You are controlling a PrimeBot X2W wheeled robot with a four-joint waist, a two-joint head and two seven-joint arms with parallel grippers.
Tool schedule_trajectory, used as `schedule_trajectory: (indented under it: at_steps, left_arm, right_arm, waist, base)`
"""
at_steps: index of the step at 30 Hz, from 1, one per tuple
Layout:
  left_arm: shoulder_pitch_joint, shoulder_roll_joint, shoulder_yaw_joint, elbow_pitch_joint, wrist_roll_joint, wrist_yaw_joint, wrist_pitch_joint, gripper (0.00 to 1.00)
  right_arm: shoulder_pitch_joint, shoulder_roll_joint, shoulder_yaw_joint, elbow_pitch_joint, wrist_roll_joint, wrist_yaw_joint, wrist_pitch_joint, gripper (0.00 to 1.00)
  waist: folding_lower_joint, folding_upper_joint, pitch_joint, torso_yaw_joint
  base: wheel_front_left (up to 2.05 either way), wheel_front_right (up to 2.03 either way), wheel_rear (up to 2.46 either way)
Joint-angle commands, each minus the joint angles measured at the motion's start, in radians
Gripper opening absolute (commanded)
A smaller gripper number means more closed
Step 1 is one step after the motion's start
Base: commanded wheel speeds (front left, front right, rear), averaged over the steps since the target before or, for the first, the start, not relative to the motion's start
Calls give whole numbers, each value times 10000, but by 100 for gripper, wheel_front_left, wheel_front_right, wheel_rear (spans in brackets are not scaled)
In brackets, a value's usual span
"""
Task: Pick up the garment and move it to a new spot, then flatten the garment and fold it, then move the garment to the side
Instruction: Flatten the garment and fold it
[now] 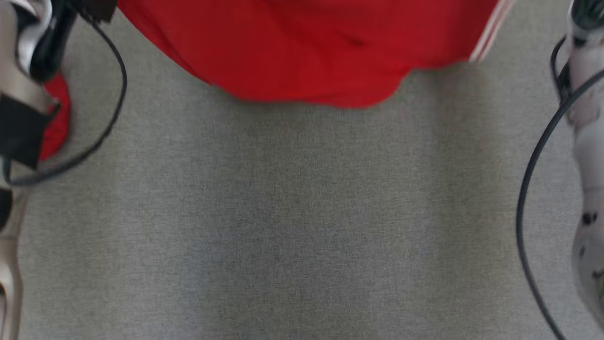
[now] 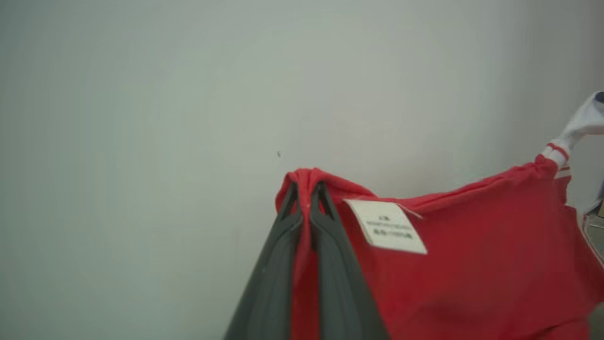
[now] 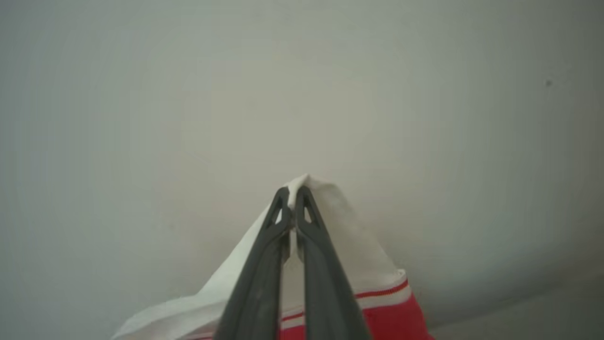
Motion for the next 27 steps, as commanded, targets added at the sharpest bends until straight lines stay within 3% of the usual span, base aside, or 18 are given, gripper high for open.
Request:
schedule_trajectory:
  at_steps: [1,15,25,27]
  left_arm:
    - [-432,-82,-116,349,-186,12,-180,0]
    - [-4475,-821,-1711,3492,-536,11,-888,0]
    - [-5762,-1358,-2532,4775,-378,11,-1426,0]
    - [-6039,-1498,-2307,4986,-632,20,-1563,0]
  right_arm:
    - [-411,-62,11,311,-196,4,-98,0]
    - [-5009,-7,-66,4082,-2802,4,-1326,0]
    - [-6334,156,127,5196,-3949,4,-1933,0]
    - [-6568,105,39,5288,-3998,4,-2082,0]
  waist:
    - [-5,-3,596,-30]
    - [-5,-3,130,-414]
    - [-5,-3,4,-451]
    - [-5,-3,40,-418]
  base:
    - [0,0,0]
    - [0,0,0]
    - [0,0,0]
    - [0,0,0]
